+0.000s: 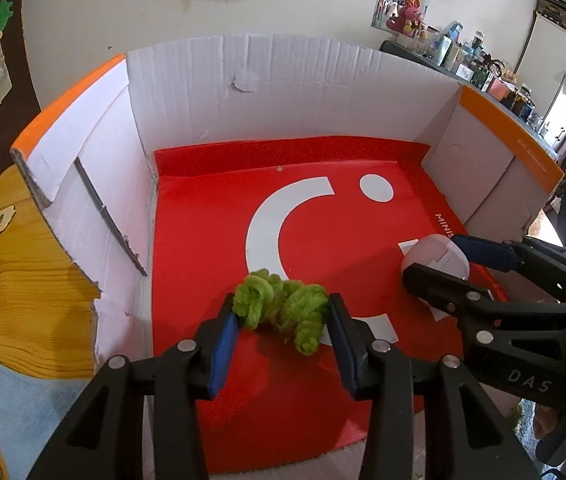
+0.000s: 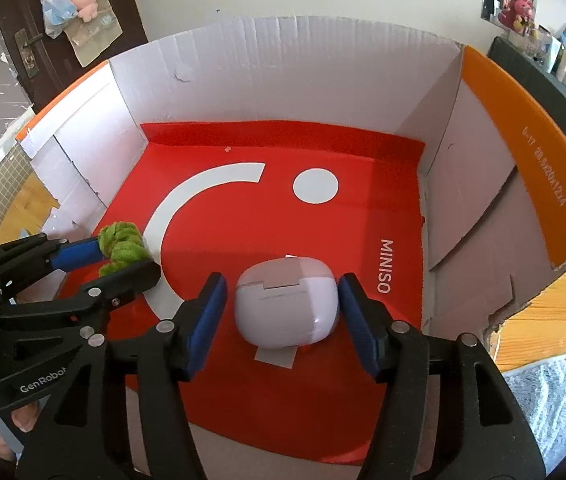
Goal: Organize objects
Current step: 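Lower and release the green figure and pink case onto the red floor, then withdraw both grippers from the box back over the towel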
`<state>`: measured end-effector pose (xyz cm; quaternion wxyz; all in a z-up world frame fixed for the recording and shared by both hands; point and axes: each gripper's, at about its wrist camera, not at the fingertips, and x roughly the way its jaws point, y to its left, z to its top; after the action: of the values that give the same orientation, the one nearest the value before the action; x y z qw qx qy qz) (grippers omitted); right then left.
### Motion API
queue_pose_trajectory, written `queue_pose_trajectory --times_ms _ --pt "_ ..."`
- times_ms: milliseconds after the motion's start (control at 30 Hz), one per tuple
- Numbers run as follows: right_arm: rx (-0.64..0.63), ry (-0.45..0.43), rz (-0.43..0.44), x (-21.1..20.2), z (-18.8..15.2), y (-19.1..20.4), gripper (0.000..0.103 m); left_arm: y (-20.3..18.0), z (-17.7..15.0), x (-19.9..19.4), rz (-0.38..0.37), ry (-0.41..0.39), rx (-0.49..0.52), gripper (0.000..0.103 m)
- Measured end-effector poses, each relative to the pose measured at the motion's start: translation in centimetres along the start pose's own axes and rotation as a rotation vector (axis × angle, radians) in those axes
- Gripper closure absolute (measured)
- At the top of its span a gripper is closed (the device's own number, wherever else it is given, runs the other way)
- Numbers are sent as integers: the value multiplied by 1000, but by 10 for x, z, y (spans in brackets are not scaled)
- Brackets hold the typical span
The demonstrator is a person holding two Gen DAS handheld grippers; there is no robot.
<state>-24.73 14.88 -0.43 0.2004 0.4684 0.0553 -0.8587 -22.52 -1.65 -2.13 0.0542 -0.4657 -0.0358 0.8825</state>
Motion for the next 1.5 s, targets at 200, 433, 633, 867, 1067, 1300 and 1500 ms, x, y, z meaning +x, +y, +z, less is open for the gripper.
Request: queue_pose_trajectory --times_ms 200,433,633,867,1067,1300,1500 --pt "-3 -16 -3 -7 -2 6 40 -2 -2 -9 3 -20 8 51" --pt "-15 -48 -13 -21 -4 13 38 -9 -6 -25 11 -49 22 51" --pt "-26 -76 -19 -33 -9 20 32 -10 -14 -36 22 -61 22 46" --pt "-36 -114 -27 -53 -23 26 29 -7 -24 -52 23 -78 6 41" --pt "-47 -150 -35 -71 -32 34 24 -7 -35 -66 24 -98 -4 35" --pt "-55 -175 -31 -86 -44 42 18 -4 -47 -73 29 -98 -14 35" --pt "-52 -184 -28 -92 -52 45 18 -2 -57 -76 39 -100 -16 35"
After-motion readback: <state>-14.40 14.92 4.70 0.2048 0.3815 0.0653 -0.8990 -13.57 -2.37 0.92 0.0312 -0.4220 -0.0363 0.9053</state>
